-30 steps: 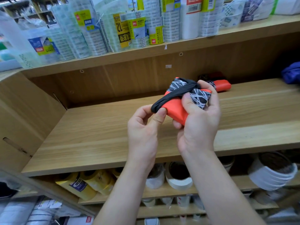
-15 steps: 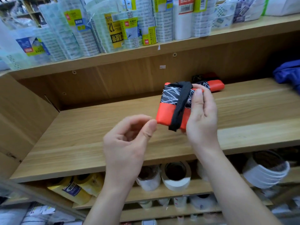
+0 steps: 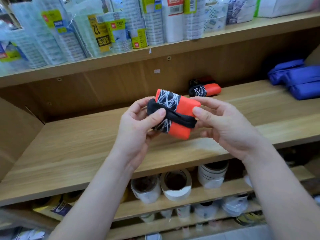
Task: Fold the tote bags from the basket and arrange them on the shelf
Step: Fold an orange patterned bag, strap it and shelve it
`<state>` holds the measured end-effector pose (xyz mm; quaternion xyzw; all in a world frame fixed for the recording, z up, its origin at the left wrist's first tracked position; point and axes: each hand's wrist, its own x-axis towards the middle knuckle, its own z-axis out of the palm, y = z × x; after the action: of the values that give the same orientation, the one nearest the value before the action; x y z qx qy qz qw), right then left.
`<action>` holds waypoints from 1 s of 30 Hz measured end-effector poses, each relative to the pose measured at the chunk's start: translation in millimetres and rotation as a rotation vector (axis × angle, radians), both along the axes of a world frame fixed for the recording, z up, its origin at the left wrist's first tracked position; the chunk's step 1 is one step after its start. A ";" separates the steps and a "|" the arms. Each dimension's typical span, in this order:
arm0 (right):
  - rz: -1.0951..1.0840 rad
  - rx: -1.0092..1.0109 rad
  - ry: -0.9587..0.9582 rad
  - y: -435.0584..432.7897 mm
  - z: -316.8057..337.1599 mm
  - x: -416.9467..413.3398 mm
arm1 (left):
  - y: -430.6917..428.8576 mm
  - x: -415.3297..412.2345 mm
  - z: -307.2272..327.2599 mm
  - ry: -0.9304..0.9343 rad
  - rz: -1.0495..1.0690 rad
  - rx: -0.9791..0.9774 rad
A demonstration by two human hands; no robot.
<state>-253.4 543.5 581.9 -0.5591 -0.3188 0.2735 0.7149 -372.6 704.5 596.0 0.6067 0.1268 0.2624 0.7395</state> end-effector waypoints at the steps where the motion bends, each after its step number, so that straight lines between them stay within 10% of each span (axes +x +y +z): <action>1: -0.057 0.008 -0.019 -4.0 -2.1 3.9 | 0.2 3.2 -0.4 0.023 -0.035 0.077; 10: -0.192 -0.145 -0.400 -40.6 -1.3 45.5 | 9.7 56.2 -2.0 0.018 0.050 1.085; 18: -0.320 -0.566 -0.571 -37.0 -0.9 123.0 | 41.3 108.1 -11.6 0.343 0.043 0.346; 30: -0.361 -0.681 -0.648 10.2 -14.6 194.0 | 56.9 149.2 -24.9 0.604 0.341 0.576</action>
<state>-59.3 553.7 567.3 -0.8630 -0.3151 0.0461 0.3922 -223.4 761.4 571.1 0.8078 0.3569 0.2160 0.4164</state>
